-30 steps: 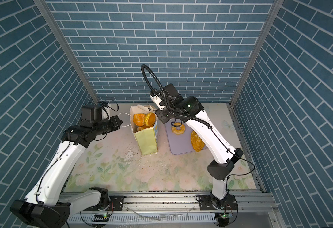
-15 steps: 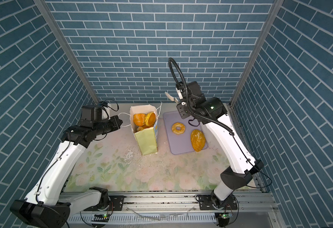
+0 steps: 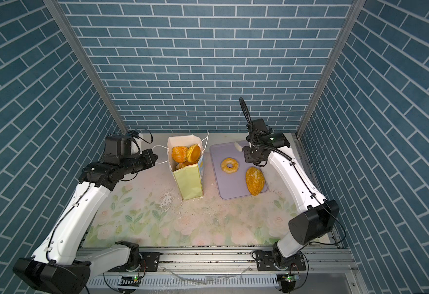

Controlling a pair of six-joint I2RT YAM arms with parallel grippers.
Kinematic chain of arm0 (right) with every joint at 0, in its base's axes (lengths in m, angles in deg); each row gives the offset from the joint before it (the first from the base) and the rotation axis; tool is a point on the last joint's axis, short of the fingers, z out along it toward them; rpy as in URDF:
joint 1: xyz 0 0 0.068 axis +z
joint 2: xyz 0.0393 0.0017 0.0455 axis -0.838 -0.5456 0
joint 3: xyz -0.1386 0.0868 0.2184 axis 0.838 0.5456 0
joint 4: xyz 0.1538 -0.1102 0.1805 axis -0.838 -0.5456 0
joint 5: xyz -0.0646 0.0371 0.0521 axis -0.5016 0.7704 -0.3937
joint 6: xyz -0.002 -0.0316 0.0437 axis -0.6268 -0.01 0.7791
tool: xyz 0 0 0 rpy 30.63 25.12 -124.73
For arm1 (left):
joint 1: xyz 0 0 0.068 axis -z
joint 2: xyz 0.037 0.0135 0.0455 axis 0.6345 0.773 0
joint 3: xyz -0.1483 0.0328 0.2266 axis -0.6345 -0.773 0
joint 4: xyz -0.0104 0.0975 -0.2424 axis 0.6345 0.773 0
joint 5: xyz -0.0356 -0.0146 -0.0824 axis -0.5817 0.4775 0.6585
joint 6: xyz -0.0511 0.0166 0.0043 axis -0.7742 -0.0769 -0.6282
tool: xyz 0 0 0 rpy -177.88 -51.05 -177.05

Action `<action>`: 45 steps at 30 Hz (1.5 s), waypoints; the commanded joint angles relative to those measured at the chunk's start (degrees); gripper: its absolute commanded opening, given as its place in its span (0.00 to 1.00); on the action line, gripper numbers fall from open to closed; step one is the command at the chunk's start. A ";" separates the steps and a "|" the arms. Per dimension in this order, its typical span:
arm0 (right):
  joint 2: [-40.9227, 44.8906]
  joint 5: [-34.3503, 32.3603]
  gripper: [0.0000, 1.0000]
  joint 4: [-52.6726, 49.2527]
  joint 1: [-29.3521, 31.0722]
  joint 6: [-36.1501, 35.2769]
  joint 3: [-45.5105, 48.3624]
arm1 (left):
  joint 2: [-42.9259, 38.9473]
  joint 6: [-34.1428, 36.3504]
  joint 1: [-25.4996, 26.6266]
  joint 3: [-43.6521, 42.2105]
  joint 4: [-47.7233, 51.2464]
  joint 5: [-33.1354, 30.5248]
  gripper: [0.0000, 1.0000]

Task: Place the fake bread into the paper bag
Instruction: 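Move the empty tongs with the right gripper back over the tray, then lower the tongs onto the ring bagel's edge and pinch it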

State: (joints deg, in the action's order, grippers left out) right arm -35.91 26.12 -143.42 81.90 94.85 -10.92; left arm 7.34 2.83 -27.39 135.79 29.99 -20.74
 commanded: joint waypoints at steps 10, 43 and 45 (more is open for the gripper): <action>-9.08 7.29 0.44 1.79 -0.10 0.16 -0.97 | -0.17 0.72 0.32 -0.38 0.77 -0.89 0.00; -18.01 4.62 0.40 -1.80 0.69 -3.82 -1.52 | 0.21 0.28 0.32 -0.16 0.62 -1.06 0.00; -18.47 4.67 0.40 -1.87 0.86 -3.92 -1.64 | -0.02 0.34 0.28 -0.05 0.74 -1.15 0.00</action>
State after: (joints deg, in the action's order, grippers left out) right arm -53.50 30.80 -143.79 82.25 92.97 -11.51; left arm 7.74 2.94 -27.39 135.79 30.36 -21.64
